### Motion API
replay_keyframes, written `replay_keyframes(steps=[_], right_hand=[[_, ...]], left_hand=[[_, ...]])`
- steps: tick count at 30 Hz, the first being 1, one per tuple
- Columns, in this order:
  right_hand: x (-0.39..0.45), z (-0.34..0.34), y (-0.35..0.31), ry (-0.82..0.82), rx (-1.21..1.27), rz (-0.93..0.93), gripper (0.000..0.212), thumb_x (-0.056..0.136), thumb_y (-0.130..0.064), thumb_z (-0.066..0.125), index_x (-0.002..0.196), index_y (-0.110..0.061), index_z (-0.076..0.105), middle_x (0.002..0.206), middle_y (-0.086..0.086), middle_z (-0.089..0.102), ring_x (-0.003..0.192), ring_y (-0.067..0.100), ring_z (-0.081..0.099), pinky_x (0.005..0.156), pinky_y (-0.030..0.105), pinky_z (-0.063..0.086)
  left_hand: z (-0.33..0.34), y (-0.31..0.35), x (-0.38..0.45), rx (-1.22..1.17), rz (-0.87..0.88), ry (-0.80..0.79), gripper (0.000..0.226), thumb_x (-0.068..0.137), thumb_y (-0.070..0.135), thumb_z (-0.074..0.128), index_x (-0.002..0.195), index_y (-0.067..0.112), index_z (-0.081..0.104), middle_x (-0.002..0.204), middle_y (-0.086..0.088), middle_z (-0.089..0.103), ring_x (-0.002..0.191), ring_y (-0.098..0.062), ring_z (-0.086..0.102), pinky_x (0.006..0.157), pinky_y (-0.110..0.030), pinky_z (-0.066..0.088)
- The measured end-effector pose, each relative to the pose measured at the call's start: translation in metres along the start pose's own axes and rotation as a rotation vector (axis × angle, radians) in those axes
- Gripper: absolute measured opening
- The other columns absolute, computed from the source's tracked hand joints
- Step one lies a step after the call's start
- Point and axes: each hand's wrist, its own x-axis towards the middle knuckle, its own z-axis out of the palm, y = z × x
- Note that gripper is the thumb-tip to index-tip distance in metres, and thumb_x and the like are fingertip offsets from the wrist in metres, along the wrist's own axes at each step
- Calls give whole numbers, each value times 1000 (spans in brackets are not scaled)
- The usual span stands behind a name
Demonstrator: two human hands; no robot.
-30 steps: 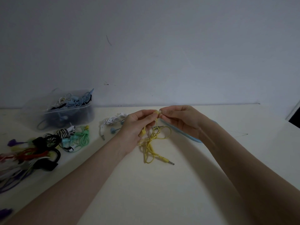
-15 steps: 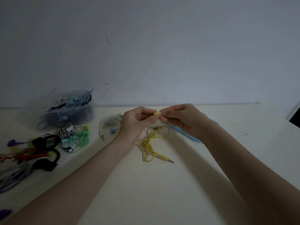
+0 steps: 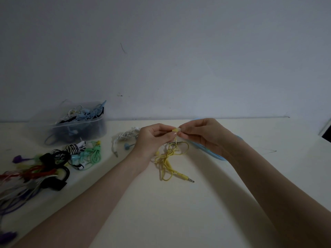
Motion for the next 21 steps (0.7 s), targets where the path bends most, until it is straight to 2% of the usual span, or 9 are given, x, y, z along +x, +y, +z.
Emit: replay_keyframes(steps=[6, 11, 18, 21], right_hand=[[2, -2, 1, 0, -57, -9, 9, 83, 8, 57, 82, 9, 67, 79, 16, 71, 71, 16, 70, 72, 19, 57], [1, -4, -1, -15, 13, 51, 11, 85, 9, 55, 89, 12, 65, 80, 16, 71, 71, 15, 70, 66, 17, 55], [1, 0, -2, -15, 34, 29, 11, 85, 9, 54, 88, 12, 64, 79, 16, 71, 72, 16, 71, 66, 16, 55], [-2, 0, -3, -41, 4, 27, 12, 84, 9, 54, 88, 11, 65, 80, 15, 72, 74, 15, 71, 67, 16, 55]], left_hand=[[1, 2, -1, 96, 107, -8, 14, 77, -7, 67, 83, 5, 67, 77, -3, 68, 65, -1, 64, 64, -11, 49], [4, 5, -1, 82, 135, -25, 17, 77, -7, 67, 81, 9, 68, 68, 10, 70, 68, 0, 65, 65, -11, 49], [1, 3, 0, -102, -24, -21, 11, 80, -1, 65, 84, 9, 68, 71, 4, 72, 65, -3, 64, 65, -12, 51], [-1, 1, 0, -113, -59, -35, 9, 80, 0, 65, 87, 5, 67, 79, -5, 71, 70, -7, 64, 68, -13, 51]])
